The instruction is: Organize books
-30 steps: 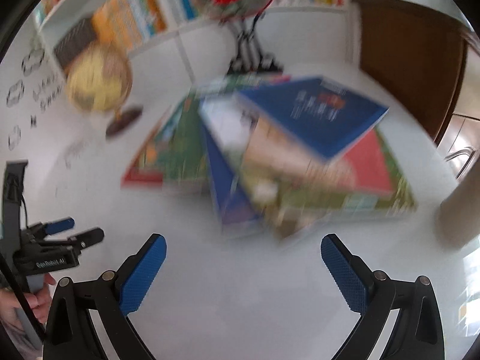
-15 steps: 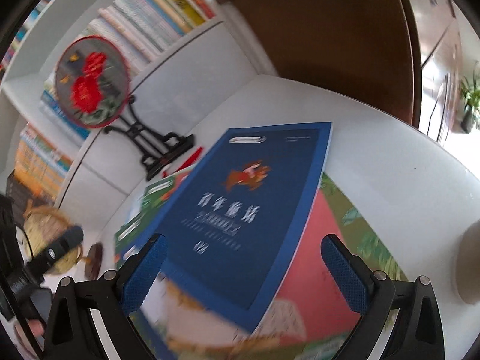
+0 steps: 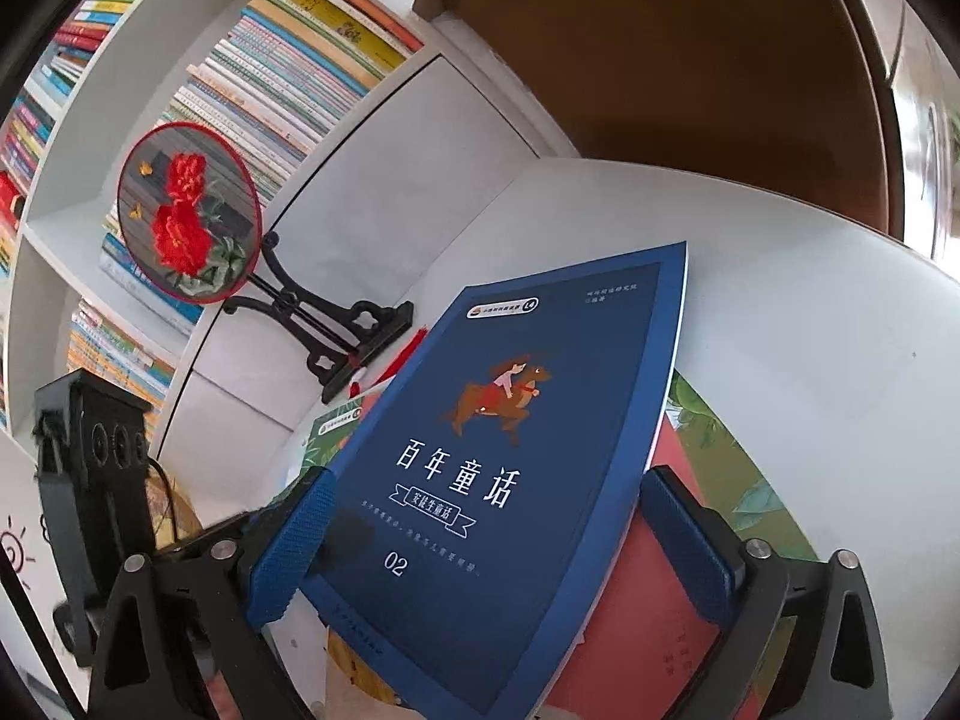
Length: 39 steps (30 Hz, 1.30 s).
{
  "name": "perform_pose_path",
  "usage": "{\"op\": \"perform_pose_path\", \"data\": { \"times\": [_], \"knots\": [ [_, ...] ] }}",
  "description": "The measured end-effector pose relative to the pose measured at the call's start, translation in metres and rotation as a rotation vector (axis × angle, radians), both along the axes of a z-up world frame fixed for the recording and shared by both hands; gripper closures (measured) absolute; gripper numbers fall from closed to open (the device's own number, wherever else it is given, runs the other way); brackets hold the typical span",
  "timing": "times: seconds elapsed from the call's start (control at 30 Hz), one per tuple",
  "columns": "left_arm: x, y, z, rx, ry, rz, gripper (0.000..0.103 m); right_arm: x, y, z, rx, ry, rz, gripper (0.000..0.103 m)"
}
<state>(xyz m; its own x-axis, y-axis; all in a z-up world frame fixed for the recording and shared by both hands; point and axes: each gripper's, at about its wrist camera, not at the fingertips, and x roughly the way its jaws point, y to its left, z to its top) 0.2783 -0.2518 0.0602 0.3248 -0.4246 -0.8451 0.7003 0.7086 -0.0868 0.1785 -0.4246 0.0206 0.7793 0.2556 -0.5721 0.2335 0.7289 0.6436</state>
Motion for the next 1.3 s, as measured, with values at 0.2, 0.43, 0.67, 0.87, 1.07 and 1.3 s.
{"op": "perform_pose_path", "data": {
  "times": [0.2,0.43,0.67,0.87,1.07,1.3],
  "knots": [
    [-0.041,0.017,0.022,0.096,-0.052,0.073,0.020,0.011,0.013,0.002,-0.051,0.005,0.172,0.006],
    [-0.103,0.065,0.025,0.136,0.010,0.241,0.020,0.020,0.044,0.006,-0.017,-0.002,0.441,0.006],
    [-0.069,0.099,0.019,0.038,0.032,0.470,0.020,0.017,0.034,-0.003,0.118,-0.024,0.508,0.009],
    [-0.062,0.079,0.007,-0.034,0.098,0.466,0.019,0.020,0.044,-0.003,0.097,-0.068,0.537,0.006],
    [-0.067,0.094,0.001,0.052,0.037,0.525,0.020,0.023,0.045,-0.003,0.271,-0.067,0.573,0.028],
    [-0.068,0.165,0.000,-0.090,0.077,0.625,0.063,0.005,0.073,0.004,0.277,-0.133,0.656,0.061]
  ]
}}
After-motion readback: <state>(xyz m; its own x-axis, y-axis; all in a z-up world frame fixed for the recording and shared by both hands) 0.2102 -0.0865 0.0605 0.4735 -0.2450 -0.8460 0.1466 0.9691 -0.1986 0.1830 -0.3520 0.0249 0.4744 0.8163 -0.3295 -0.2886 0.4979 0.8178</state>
